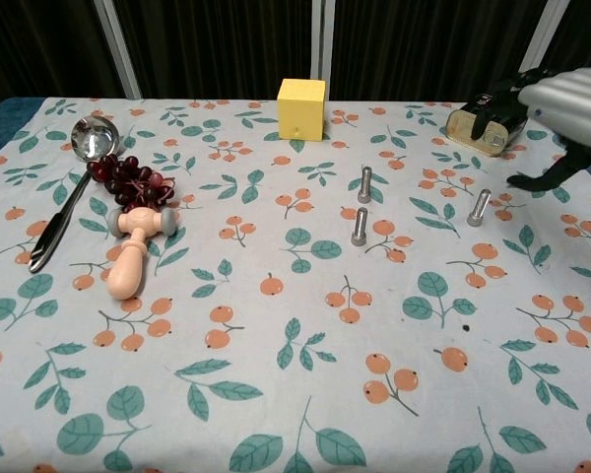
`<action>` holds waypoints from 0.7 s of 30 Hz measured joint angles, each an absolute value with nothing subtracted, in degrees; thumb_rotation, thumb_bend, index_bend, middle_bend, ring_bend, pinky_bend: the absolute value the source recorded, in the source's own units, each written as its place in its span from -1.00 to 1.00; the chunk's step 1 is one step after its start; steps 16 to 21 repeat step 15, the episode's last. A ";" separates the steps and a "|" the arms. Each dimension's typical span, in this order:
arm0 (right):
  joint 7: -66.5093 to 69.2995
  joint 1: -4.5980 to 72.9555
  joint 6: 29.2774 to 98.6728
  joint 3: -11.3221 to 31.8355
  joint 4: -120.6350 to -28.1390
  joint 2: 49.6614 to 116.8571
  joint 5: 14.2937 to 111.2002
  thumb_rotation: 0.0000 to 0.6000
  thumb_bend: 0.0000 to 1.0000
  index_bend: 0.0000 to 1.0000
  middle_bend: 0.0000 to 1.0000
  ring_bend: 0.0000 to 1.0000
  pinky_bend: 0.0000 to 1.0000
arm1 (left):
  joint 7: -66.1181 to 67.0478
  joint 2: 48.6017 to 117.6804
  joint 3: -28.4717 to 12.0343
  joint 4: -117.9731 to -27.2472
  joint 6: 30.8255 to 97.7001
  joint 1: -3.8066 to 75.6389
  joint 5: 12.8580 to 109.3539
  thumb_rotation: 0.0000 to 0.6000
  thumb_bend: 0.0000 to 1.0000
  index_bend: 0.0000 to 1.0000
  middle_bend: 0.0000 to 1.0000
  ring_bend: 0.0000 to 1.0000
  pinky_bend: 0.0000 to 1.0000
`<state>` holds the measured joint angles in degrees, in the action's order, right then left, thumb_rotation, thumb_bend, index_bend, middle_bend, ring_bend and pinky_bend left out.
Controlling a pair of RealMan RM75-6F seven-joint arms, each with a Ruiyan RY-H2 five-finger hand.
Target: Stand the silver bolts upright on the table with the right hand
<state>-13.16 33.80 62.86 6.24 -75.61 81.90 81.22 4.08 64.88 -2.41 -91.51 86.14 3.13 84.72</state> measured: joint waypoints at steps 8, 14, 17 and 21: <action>-6.54 21.41 76.64 4.54 -90.97 67.53 81.52 1.00 -0.45 -0.75 -0.72 -1.00 -1.00 | 4.53 65.85 -2.54 -91.04 85.89 3.82 85.44 1.00 -1.00 -0.63 -0.79 -0.99 -1.00; 0.71 12.50 86.08 0.27 -94.73 63.12 85.91 1.00 -0.45 -0.76 -0.75 -1.00 -1.00 | 4.85 66.67 -2.71 -90.71 86.29 4.07 85.86 1.00 -1.00 -0.63 -0.79 -0.99 -1.00; 1.33 11.63 87.04 -0.17 -94.87 62.94 86.66 1.00 -0.45 -0.76 -0.75 -1.00 -1.00 | 4.97 66.71 -2.71 -90.72 86.32 4.09 85.92 1.00 -1.00 -0.63 -0.79 -0.99 -1.00; 1.33 11.63 87.04 -0.17 -94.87 62.94 86.66 1.00 -0.45 -0.76 -0.75 -1.00 -1.00 | 4.97 66.71 -2.71 -90.72 86.32 4.09 85.92 1.00 -1.00 -0.63 -0.79 -0.99 -1.00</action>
